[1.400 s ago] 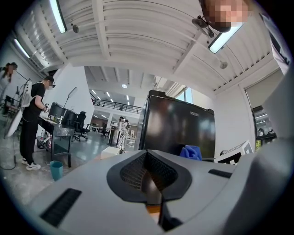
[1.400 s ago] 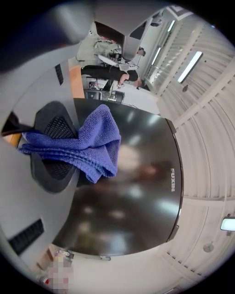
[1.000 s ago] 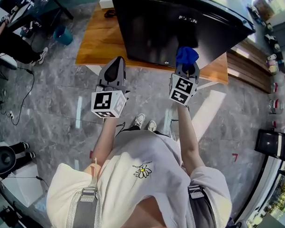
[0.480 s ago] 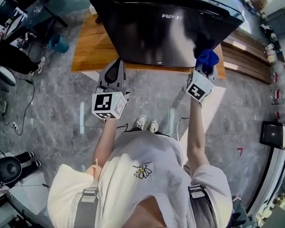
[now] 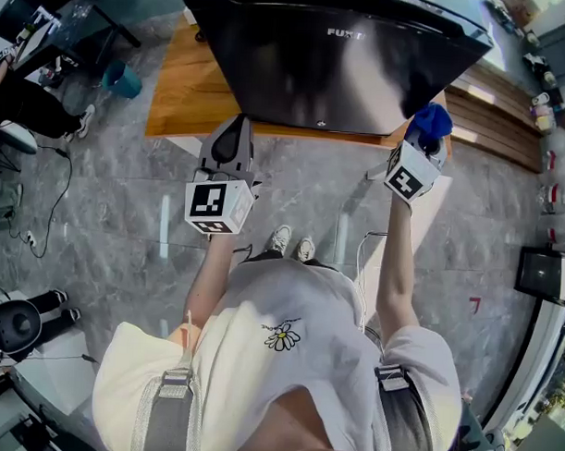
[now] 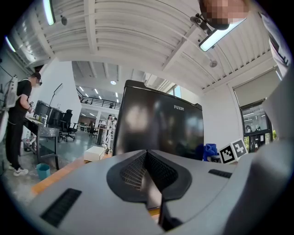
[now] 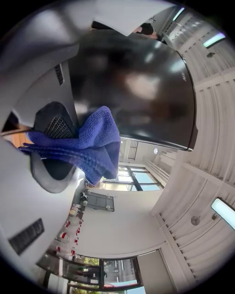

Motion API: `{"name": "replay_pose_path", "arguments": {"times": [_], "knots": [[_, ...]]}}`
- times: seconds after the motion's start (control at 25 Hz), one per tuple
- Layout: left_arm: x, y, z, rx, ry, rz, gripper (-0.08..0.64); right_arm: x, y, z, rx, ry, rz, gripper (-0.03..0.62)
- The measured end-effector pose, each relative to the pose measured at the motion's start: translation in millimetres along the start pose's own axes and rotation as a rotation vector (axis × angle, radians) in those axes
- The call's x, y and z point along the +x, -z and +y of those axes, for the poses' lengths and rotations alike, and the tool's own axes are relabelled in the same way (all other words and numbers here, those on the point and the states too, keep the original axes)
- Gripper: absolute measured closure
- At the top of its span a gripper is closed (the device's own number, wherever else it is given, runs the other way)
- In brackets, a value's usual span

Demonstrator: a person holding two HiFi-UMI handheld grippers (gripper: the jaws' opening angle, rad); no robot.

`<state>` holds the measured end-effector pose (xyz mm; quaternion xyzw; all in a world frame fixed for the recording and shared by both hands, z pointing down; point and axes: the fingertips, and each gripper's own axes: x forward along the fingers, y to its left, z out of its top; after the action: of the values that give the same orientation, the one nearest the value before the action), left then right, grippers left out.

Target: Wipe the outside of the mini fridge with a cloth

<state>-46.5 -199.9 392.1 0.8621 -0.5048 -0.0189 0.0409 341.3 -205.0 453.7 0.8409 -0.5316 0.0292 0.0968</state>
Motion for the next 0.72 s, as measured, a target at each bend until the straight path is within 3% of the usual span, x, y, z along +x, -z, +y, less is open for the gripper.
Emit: {"name": "replay_pose_path", "arguments": {"times": [0.16, 0.28, 0.72], "knots": [[-3.9, -2.2, 8.9, -0.001, -0.018, -0.004, 0.555, -28.0, -1.3, 5.6, 0.029, -0.016, -0.015, 0.52], [-8.4, 0.6, 16.1, -0.008, -0.032, -0.004, 0.555, -48.5, -0.6, 32.4, 0.048, -0.094, -0.031, 0.52], [-18.4, 21.3, 21.2, -0.026, -0.04, -0.004, 0.555, -113.2, 1.3, 250.9, 0.063, -0.629, -0.023, 0.52]]}}
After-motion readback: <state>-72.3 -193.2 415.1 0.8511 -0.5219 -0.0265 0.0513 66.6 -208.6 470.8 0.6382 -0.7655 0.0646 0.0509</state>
